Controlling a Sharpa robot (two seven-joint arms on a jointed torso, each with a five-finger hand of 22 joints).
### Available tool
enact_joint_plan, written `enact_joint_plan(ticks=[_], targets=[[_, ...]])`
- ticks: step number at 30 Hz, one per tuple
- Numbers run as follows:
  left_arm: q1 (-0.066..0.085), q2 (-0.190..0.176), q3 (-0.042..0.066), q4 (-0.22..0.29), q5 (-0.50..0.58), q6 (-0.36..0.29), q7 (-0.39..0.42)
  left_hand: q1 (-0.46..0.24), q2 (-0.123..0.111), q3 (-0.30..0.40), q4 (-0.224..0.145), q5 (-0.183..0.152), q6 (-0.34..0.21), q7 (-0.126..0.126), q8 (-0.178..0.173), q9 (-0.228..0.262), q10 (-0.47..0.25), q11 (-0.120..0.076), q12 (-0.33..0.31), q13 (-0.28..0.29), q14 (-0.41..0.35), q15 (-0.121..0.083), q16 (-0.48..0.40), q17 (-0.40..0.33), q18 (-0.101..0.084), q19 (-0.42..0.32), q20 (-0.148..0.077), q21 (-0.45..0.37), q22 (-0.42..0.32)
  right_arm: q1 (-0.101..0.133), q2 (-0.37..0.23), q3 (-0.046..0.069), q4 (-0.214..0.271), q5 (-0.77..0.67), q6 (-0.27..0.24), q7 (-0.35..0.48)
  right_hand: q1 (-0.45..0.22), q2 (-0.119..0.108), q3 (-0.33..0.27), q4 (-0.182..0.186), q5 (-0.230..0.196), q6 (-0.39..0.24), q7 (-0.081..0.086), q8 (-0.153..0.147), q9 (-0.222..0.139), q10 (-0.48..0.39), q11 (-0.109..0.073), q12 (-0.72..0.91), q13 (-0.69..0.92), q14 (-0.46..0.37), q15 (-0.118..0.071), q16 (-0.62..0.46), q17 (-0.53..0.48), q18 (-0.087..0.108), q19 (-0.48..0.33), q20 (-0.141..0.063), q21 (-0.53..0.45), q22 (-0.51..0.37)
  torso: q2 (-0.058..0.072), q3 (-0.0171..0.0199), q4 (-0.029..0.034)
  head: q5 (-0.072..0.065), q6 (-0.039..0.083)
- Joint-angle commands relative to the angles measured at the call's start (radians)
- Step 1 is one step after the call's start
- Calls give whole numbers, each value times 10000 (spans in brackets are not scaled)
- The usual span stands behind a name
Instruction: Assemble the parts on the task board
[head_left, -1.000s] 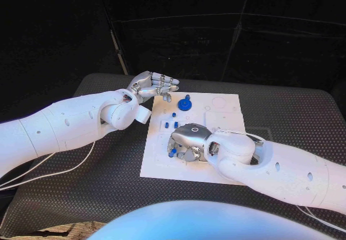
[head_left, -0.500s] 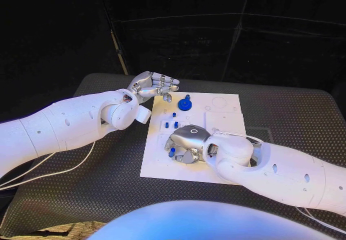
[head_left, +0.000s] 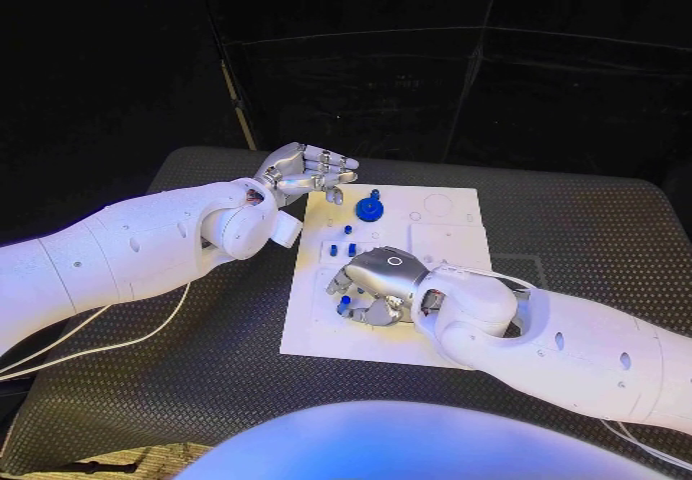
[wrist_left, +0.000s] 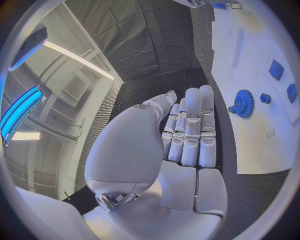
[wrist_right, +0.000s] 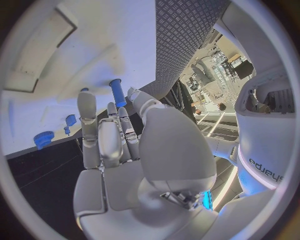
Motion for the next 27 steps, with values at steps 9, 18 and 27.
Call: enact_joint_plan(ticks=[9,18,27], targets=[[15,-51,11,-27,42,122,1,2,94,1,-78,-29,-74,0,4,-3,-48,7,72,9,-48,-19,-68,-14,134,-40,7,-63,-18,1,-1671,213,1332,1819,-1483,643,-49,179,-1886,244,-46,-588,-61,18,24,-782,42,772,60,-134,126,-297,-498,141,-289,76,-622,-771,-29,3,-44,-185,-2],[11,-95,9,-38,42,103,4,2,94,1,-78,-29,-74,0,4,-3,-48,7,72,9,-48,-19,-68,-14,134,-40,7,-63,-18,29,-3631,898,2038,3639,-1575,-11,248,706,-2282,371,247,712,295,495,199,1001,-148,2036,298,214,-29,228,330,-69,637,-34,233,548,-46,2,-124,-714,-2],[10,-120,8,-13,42,85,4,2,94,1,-78,-29,-74,0,4,-3,-48,7,72,9,-48,-19,-68,-14,134,-40,7,-63,-18,35,-4812,992,2049,3065,-928,-2505,-1116,327,-3688,1926,1164,1439,-442,1493,553,3189,-918,6757,4865,620,-669,1481,2444,-416,1652,-673,1480,2480,-48,5,-164,-1124,10]])
